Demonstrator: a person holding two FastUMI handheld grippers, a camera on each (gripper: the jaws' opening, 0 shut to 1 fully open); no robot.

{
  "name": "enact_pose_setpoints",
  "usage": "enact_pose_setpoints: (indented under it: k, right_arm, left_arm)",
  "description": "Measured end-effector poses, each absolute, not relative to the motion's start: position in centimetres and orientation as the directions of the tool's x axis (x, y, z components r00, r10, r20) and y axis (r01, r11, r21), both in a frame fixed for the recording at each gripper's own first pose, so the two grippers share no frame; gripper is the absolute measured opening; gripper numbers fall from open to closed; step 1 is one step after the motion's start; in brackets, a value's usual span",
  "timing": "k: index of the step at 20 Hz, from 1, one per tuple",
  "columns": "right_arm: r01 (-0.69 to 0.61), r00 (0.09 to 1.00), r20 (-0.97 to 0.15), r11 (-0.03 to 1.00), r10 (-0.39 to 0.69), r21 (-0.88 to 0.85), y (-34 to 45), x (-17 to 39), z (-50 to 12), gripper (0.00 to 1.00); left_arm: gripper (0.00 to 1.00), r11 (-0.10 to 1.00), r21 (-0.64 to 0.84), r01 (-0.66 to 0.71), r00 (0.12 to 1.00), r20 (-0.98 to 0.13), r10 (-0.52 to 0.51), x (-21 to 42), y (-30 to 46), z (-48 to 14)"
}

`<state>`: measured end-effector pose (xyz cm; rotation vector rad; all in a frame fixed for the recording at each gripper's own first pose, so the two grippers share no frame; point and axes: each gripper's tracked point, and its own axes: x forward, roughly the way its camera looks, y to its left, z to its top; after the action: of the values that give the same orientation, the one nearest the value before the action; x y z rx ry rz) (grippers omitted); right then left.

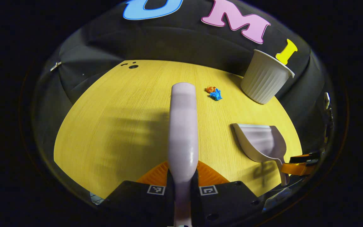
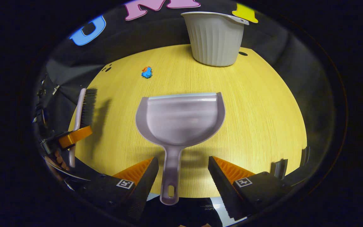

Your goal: Pick up the small broom and dustpan from the desktop, sweep the trash into the dustpan with the broom, and then empty the trash into the garbage bin.

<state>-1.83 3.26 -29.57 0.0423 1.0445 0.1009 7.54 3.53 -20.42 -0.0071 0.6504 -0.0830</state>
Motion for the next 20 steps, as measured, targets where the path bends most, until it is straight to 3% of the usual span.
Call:
enact_pose_setpoints:
  k: [5, 11, 16, 18, 19, 20]
  right_arm:
    - [-0.047, 0.422, -0.900, 0.994, 0.106, 0.095, 4.2, -1.5, -32.6, 1.00]
    - [-0.092, 0.416, -0.908, 0.996, 0.048, 0.010, 3.9, -0.2, -35.0, 0.98]
    - [-0.137, 0.456, -0.890, 0.989, 0.018, -0.051, 4.0, 1.2, -35.3, 0.67]
    - [-0.158, 0.459, -0.887, 0.987, 0.045, -0.032, 4.1, 1.5, -35.1, 0.39]
    - [-0.192, 0.454, -0.888, 0.981, 0.067, -0.024, 4.2, 1.6, -35.1, 0.34]
    - [-0.228, 0.448, -0.890, 0.974, 0.088, -0.018, 4.3, 1.5, -35.1, 0.38]
  left_arm:
    - [0.24, 0.999, -0.012, 0.053, 0.792, -0.608, -0.049, 4.9, 4.0, -20.5]
    - [0.25, 1.000, -0.019, 0.003, 0.771, -0.636, -0.015, 4.1, 4.0, -21.8]
    - [0.25, 1.000, -0.023, -0.021, 0.761, -0.648, 0.001, 4.7, 3.8, -21.7]
    - [0.25, 1.000, -0.009, -0.020, 0.757, -0.653, 0.010, 5.4, 3.8, -21.5]
    - [0.25, 1.000, 0.000, -0.019, 0.755, -0.656, 0.014, 5.8, 3.9, -21.4]
    - [0.25, 1.000, 0.007, -0.018, 0.751, -0.660, 0.018, 6.2, 3.9, -21.3]
